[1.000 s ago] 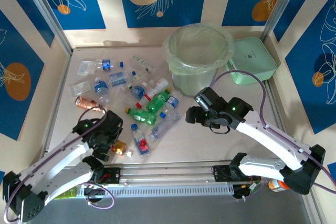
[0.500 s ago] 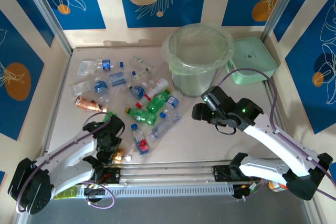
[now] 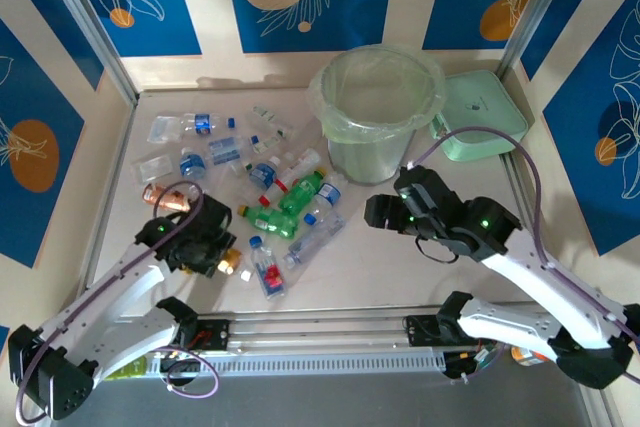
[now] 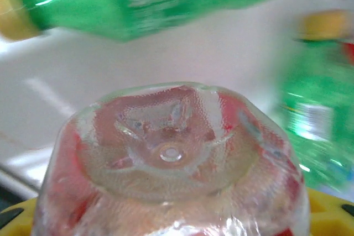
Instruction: Put the plastic bottles in the bin
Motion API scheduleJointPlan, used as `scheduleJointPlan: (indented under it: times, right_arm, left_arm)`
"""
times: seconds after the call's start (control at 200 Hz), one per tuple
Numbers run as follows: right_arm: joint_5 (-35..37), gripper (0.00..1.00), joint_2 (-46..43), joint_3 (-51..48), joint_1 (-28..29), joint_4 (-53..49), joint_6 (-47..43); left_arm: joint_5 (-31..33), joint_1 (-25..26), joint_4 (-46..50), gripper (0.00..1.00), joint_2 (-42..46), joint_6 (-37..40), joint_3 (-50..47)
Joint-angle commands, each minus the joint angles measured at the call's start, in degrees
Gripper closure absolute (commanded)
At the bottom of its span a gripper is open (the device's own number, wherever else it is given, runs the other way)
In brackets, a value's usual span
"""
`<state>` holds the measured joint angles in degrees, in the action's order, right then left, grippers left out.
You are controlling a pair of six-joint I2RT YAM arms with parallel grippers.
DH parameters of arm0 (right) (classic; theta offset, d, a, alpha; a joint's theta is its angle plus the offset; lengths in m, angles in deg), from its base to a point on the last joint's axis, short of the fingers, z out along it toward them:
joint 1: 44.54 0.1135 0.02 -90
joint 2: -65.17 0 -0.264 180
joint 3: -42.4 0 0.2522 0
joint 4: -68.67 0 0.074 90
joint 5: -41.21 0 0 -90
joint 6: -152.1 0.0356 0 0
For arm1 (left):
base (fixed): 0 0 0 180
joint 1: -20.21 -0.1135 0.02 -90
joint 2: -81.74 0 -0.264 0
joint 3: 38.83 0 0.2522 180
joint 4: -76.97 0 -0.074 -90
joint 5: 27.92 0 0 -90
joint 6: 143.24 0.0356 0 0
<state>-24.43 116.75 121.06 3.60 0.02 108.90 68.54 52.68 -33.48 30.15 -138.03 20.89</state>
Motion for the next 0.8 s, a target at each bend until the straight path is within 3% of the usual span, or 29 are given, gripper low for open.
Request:
scheduleJointPlan:
  times: [0.0,0.05,0.15,0.295,0.36,0.42,0.55,0.72,0.795]
  right_arm:
    - [-9.26,0.22,-2.67,-0.39,-0.11,13.10,-9.57]
    - [-12.69,0.22,-1.51,0.69,-0.50,14.93,-11.26]
    - [-15.02,0.22,1.88,5.17,-0.83,14.61,-13.86]
    - [-23.03,0.21,3.45,9.67,-3.70,16.57,-16.72]
    - [-26.09,0.20,3.29,10.87,-5.36,18.24,-17.12]
    - [-28.31,0.17,3.51,13.05,-6.85,18.62,-17.45]
    - [-36.38,0.08,7.01,20.99,-10.30,15.99,-19.47]
    - [-46.48,0.01,12.58,29.33,-12.80,14.44,-20.81]
    - [-45.03,0.01,15.03,33.00,-11.67,12.24,-21.55]
  left_arm:
    - [-0.98,0.44,-9.95,0.60,-1.25,21.95,6.97]
    - [-3.10,0.82,-14.53,0.60,-2.11,28.66,9.81]
    - [-16.55,1.17,-29.94,0.60,-2.48,40.08,11.77]
    - [-38.48,1.58,-59.72,0.60,-4.08,42.84,8.36]
    - [-44.80,2.41,-70.51,0.60,-5.86,44.34,7.38]
    - [-47.26,3.78,-70.74,0.61,-6.99,48.48,9.09]
    - [-50.13,7.06,-61.39,0.62,-6.95,61.74,14.48]
    - [-47.36,9.39,-59.52,0.65,-3.83,71.40,14.60]
    - [-45.57,10.45,-57.75,0.65,-3.20,75.32,15.41]
